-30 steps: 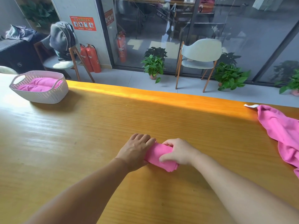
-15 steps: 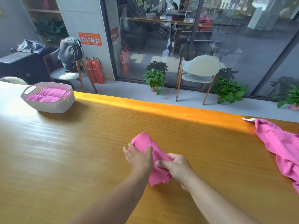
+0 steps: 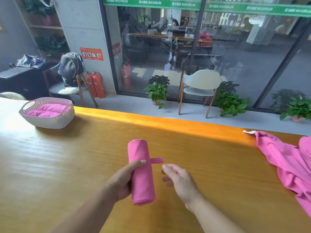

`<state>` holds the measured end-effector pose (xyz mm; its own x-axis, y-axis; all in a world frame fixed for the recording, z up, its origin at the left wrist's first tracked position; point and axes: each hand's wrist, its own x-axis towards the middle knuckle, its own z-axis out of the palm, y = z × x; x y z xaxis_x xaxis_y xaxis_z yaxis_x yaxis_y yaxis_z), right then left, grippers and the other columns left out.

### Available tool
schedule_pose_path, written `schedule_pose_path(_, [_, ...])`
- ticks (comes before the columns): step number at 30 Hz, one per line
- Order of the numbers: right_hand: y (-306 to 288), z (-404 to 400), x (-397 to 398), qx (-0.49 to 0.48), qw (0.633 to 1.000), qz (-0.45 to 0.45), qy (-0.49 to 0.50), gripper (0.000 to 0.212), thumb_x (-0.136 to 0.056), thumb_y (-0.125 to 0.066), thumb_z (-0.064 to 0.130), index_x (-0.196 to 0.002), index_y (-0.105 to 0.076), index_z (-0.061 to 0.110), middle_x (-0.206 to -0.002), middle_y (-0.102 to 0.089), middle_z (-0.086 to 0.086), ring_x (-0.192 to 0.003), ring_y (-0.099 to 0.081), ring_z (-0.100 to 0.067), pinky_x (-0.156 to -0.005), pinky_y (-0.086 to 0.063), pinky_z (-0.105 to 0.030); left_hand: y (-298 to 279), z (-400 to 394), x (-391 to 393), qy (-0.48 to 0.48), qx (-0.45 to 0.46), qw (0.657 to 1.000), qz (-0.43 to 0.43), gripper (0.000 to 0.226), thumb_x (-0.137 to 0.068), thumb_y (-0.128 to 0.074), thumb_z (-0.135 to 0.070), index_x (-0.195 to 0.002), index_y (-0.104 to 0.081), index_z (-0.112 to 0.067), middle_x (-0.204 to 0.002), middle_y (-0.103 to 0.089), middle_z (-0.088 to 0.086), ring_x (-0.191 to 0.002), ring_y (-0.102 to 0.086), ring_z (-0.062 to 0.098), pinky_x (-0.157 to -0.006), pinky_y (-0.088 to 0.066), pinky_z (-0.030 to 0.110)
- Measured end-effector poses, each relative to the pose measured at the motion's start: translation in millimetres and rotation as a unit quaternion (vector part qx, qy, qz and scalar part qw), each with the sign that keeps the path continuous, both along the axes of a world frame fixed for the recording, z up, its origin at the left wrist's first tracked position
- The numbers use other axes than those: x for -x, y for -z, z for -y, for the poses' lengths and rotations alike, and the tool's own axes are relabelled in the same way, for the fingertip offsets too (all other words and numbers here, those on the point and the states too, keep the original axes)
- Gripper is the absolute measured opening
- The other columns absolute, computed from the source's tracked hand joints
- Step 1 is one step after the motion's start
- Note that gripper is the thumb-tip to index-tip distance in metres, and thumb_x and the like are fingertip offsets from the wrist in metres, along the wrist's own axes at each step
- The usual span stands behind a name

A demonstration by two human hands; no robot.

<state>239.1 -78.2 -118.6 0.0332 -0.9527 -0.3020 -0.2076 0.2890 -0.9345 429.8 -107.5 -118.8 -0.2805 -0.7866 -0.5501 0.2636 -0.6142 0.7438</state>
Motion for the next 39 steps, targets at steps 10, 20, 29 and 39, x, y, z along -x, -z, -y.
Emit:
schedule_pose_path(10, [-21,20,-9,-0.053,0.991,0.107,0.057,0.016,-0.09,-0.07,0.02,-0.104,-0.072,0.013,-0.089,-0.077,0.0,-0.074,-0.06,-0.013,-0.071,-0.051,-0.026,-16,-7,-3,0.098,0.008,0.995,-0.024,0.074,-0.055,-0.082,-0.032,-0.118,-0.062,0.003,-0.099,-0.065,0.022,-0.083,-0.064,0.03,-0.079,-0.053,0.039])
schedule_pose_path(20, [-29,23,1,0.09,0.991,-0.065,-0.074,0.011,-0.087,-0.074,0.027,-0.079,-0.078,0.034,-0.069,-0.064,0.003,-0.06,-0.055,-0.008,-0.063,-0.044,-0.027,-9,-13,-18,0.085,-0.006,0.993,-0.076,0.063,-0.059,-0.082,-0.032,-0.109,-0.066,0.004,-0.098,-0.063,0.024,-0.081,-0.062,0.033,-0.079,-0.051,0.04])
schedule_pose_path(29, [-39,18,-19,0.02,0.994,0.11,0.018,0.026,-0.083,-0.06,0.018,-0.057,-0.058,0.016,-0.074,-0.062,-0.005,-0.082,-0.063,-0.017,-0.082,-0.044,-0.033,-17,-20,-12,0.094,-0.003,0.991,-0.1,0.065,-0.062,-0.081,-0.033,-0.113,-0.065,0.005,-0.097,-0.063,0.023,-0.082,-0.061,0.033,-0.083,-0.049,0.041])
schedule_pose_path(39, [-93,27,-37,0.142,0.899,-0.277,-0.309,0.03,-0.087,-0.064,0.032,-0.072,-0.064,0.006,-0.063,-0.059,-0.006,-0.06,-0.048,-0.011,-0.064,-0.046,-0.039,-31,-26,-17,0.155,0.087,0.983,0.043,0.047,-0.067,-0.071,-0.022,-0.113,-0.063,-0.02,-0.086,-0.067,0.004,-0.076,-0.062,0.016,-0.069,-0.052,0.03])
